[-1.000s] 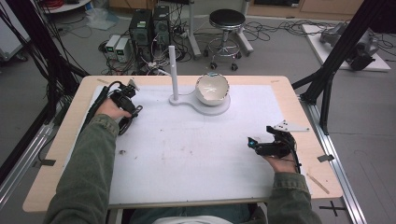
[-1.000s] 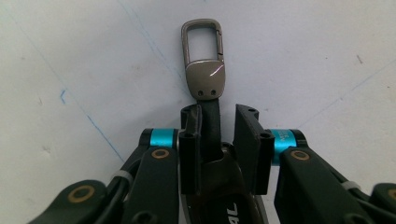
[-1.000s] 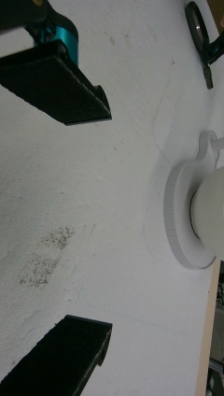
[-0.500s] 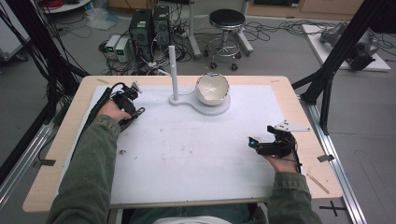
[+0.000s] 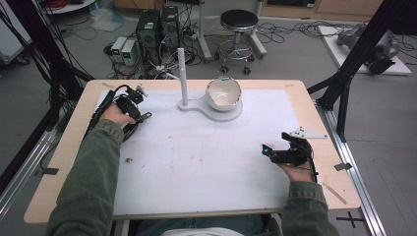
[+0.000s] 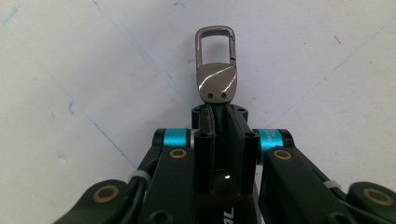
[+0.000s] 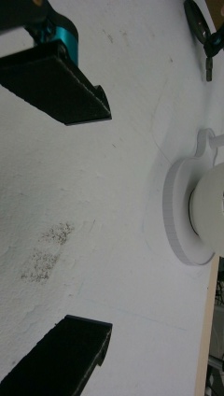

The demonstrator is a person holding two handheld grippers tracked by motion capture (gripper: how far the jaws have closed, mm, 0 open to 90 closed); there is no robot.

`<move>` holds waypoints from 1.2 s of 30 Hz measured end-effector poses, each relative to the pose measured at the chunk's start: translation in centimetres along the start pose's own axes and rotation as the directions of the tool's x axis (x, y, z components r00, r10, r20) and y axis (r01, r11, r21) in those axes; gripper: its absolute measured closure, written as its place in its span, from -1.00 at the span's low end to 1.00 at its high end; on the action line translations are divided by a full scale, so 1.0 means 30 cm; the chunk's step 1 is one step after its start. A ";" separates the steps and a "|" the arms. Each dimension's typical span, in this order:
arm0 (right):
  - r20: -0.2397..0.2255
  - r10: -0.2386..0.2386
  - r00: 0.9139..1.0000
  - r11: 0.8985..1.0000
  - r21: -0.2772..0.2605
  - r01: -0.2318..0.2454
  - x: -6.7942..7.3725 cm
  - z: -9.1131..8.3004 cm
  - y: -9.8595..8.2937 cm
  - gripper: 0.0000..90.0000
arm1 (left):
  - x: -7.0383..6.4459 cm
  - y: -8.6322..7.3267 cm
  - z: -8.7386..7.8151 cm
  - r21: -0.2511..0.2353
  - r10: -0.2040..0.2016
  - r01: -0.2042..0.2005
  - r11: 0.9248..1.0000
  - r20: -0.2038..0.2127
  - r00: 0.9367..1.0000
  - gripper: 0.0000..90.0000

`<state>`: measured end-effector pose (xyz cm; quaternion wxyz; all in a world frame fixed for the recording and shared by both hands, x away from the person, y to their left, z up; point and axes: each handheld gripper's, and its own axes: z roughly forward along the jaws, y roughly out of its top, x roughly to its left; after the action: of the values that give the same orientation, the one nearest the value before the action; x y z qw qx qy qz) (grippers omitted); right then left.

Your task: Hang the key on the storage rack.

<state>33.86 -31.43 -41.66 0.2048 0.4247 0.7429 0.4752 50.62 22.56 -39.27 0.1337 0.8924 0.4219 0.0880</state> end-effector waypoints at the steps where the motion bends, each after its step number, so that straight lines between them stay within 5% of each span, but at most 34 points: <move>1: 0.000 0.001 1.000 1.000 0.000 -0.001 0.000 0.000 0.000 -0.99 | 0.001 -0.002 -0.007 -0.005 -0.003 0.003 1.000 0.001 1.000 0.81; 7: 0.003 -0.002 1.000 1.000 -0.003 0.002 -0.002 -0.002 0.000 -0.99 | -0.001 -0.012 -0.058 -0.030 0.002 -0.002 1.000 0.006 1.000 0.81; 16: 0.003 0.005 1.000 1.000 0.000 -0.005 0.001 -0.002 0.000 -0.99 | -0.019 -0.044 -0.199 -0.143 0.009 -0.007 0.990 0.016 1.000 0.81; 26: 0.001 0.009 1.000 1.000 0.001 -0.009 0.000 -0.001 0.000 -0.99 | 0.002 -0.080 -0.289 -0.177 -0.011 0.011 0.984 -0.001 1.000 0.81; 36: 0.003 0.006 1.000 1.000 -0.001 -0.006 -0.003 -0.001 0.000 -0.99 | -0.036 -0.062 -0.412 -0.228 0.028 -0.034 0.973 -0.029 0.999 0.81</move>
<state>33.89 -31.51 -41.65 0.2046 0.4278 0.7411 0.4754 45.25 24.88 -28.18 0.2288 0.8763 0.3967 0.1495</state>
